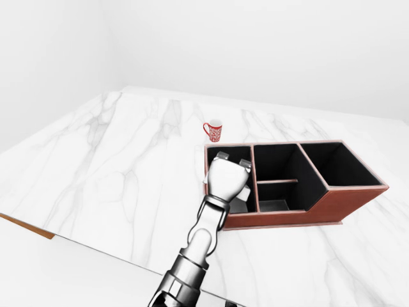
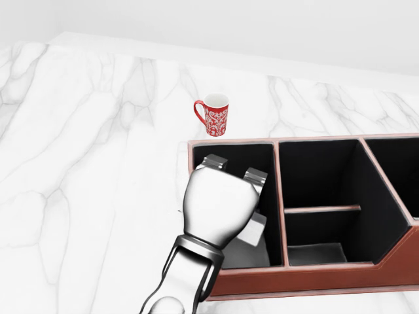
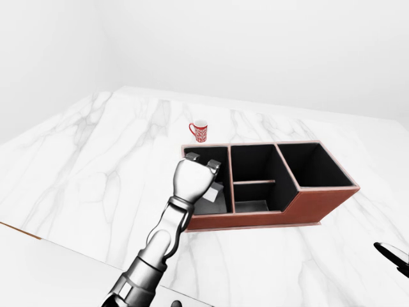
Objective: Pick up the book and place it in the left compartment of the caddy.
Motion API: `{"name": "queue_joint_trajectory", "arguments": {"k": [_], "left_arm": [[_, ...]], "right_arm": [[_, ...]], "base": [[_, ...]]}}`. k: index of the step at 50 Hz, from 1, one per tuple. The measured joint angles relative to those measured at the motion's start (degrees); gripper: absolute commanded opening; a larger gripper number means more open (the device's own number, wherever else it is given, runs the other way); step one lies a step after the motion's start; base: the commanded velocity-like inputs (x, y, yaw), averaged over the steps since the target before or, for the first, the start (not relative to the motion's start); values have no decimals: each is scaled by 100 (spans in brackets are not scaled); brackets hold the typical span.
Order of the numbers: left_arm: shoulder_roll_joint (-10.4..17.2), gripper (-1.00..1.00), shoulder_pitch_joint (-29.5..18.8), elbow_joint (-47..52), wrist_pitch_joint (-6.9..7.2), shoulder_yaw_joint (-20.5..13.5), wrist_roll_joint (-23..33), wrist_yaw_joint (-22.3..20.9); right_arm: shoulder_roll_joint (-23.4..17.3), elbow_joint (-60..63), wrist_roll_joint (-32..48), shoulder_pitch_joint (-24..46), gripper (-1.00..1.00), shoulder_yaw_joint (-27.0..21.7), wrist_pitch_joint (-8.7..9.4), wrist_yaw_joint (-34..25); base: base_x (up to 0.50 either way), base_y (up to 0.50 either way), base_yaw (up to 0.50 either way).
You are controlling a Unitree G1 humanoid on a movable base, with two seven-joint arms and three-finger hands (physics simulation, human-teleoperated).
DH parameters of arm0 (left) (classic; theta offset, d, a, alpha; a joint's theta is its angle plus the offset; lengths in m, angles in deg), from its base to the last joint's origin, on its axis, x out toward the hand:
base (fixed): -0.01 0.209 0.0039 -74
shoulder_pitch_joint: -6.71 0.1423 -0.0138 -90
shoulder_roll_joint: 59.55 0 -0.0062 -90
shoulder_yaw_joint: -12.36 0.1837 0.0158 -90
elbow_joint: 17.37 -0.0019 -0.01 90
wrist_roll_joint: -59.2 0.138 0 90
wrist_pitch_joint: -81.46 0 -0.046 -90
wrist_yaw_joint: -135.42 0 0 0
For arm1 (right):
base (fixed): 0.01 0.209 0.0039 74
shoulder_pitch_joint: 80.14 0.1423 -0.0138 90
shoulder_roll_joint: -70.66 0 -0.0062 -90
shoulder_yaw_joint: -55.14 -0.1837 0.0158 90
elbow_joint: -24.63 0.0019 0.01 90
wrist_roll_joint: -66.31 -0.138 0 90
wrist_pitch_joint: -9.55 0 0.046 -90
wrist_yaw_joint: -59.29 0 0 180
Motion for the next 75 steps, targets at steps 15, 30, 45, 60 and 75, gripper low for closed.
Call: {"name": "queue_joint_trajectory", "arguments": {"k": [15, 30, 45, 60, 75], "left_arm": [[-79, -100, -441, -950, -8, -151, -194, 290], [-95, -100, -946, -2187, -48, -340, -493, 728], [-118, -100, -1527, -3518, -48, -411, -848, 1161], [-143, -100, -2061, -4619, -149, -312, -1176, 1160], [-167, -100, -2271, -5051, -212, -330, -1441, 1162]], "right_arm": [[5, -22, 8, -3, 100, 12, 0, -9], [-2, -56, 22, 5, 100, 23, 0, -16], [-9, -38, 9, 0, 100, 10, 0, -3], [-9, -40, 15, 5, 100, 20, 0, 0], [-7, -50, 31, 5, 100, 31, 0, -6]], "base": [[0, 0, 0], [0, 0, 0], [0, 0, 0], [0, 0, 0], [0, 0, 0]]}}
